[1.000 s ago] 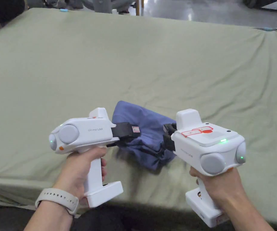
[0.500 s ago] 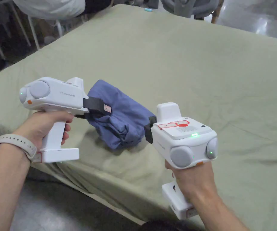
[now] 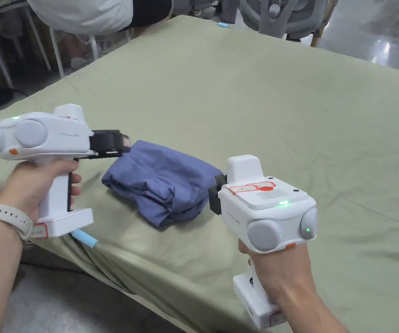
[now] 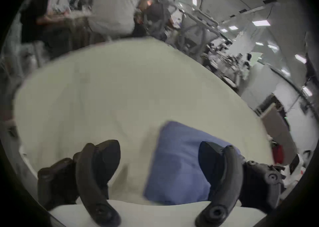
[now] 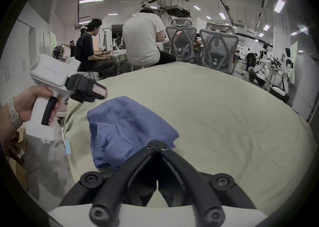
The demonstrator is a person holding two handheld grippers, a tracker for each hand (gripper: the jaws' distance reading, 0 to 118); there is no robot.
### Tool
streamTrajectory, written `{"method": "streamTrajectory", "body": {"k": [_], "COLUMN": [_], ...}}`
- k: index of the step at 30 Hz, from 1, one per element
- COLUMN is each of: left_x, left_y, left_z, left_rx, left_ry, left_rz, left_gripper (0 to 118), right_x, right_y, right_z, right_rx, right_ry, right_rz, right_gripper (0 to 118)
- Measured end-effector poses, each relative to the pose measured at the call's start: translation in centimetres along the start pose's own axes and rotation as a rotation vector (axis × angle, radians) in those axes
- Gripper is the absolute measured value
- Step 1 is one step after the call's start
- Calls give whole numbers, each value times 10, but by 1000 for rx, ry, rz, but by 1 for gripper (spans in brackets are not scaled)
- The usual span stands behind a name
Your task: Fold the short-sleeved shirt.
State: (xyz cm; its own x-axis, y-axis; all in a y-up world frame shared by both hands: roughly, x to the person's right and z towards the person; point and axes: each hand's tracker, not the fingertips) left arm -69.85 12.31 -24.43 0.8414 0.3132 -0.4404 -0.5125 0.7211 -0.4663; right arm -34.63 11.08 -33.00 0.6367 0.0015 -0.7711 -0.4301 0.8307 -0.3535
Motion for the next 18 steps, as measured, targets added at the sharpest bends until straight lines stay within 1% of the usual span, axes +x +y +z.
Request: {"method": "streamTrajectory", "body": {"k": [1, 2, 3, 4, 5, 6, 7, 8, 11, 16, 18], "left_x": [3, 9, 21, 36, 55, 74, 93, 115, 189, 309, 356], "left_y": [0, -2, -8, -16, -25, -35, -43, -51, -70, -89, -94], "left_z": [11, 22, 32, 40, 47, 52, 56, 58, 63, 66, 70], "left_rx": [42, 88, 126, 177, 227, 259, 275, 293, 365, 462, 468], "left_ry": [41, 80, 111, 145, 164, 161, 128, 90, 58, -87, -128], "left_rz": [-11, -21, -39, -73, -125, -165, -181, -185, -256, -357, -393], "left_gripper": [84, 72, 48, 15, 0, 0, 0, 0, 0, 0, 0], "right_x": [4, 9, 15, 21, 29, 37, 45, 59, 108, 198, 236], "right_y": [0, -1, -2, -2, -3, -3, -4, -5, -10, -27, -36], "right_z": [3, 7, 12, 18, 25, 34, 46, 62, 115, 218, 257], "right_rx": [3, 9, 18, 27, 34, 47, 69, 98, 167, 237, 249], "right_ry": [-4, -8, -13, -16, -21, -32, -48, -77, -167, -382, -460], "right_rz": [-5, -19, -42, -58, -70, -81, -92, -114, -151, -124, -128], "right_gripper": [0, 0, 0, 0, 0, 0, 0, 0, 0, 0, 0]}}
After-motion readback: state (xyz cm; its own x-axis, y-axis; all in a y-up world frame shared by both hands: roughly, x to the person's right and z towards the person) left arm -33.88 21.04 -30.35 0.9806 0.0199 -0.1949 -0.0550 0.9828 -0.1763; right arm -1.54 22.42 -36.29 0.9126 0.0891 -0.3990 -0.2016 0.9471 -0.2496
